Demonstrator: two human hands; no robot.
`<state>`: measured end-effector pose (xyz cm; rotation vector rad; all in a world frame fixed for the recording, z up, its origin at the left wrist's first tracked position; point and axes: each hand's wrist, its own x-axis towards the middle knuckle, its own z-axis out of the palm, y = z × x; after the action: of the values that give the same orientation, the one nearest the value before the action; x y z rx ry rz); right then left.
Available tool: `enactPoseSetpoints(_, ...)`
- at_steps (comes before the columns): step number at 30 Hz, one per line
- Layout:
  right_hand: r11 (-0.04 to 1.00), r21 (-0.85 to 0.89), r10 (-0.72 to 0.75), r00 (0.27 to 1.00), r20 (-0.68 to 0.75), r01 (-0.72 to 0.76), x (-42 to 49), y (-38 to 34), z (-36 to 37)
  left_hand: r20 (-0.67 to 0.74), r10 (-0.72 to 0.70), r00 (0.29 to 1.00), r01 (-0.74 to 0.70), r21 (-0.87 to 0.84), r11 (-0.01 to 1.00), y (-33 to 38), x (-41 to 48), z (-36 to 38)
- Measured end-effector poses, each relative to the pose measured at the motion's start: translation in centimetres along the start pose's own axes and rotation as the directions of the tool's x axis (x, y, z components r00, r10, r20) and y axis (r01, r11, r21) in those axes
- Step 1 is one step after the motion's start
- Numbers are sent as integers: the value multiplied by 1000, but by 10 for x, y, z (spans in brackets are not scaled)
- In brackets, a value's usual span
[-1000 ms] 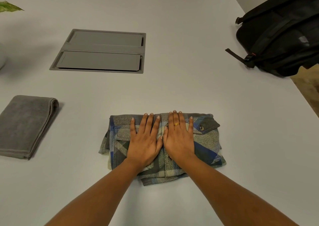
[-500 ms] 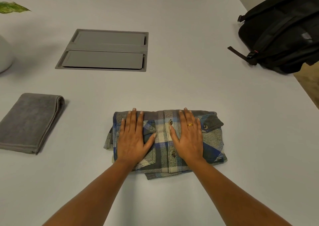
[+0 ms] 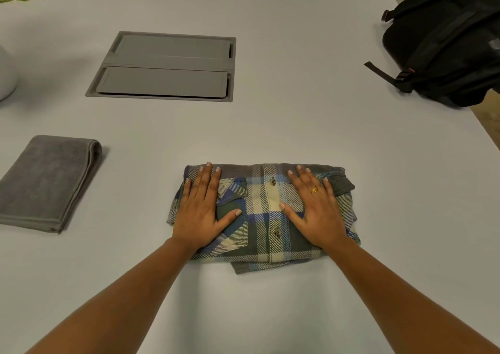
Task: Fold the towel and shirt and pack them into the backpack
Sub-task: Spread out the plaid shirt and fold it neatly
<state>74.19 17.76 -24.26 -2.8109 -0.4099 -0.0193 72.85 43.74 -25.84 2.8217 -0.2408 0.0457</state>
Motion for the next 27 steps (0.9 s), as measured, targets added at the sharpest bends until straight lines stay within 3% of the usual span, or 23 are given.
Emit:
enactPoseSetpoints(8,998,55,2,999,-33,0,2,1,3,-29,1,1000,-3,-64,998,-1,1,1)
enactPoseSetpoints(12,997,67,39,995,-95,-32,-2,-1,4,-83,-93,992,87,-71,994,5,-3,3)
enactPoseSetpoints(15,992,76,114,984,-138,-104,-6,-2,5,-82,-138,987,130,-95,987,5,-5,3)
enactPoseSetpoints(21,957,10,286,942,-177,-289,-11,-8,4,-55,-84,995,75,-145,987,-3,-4,1)
enactPoseSetpoints(27,954,11,301,952,-52,-301,-6,0,2,-42,-37,998,29,-185,982,-10,-4,0)
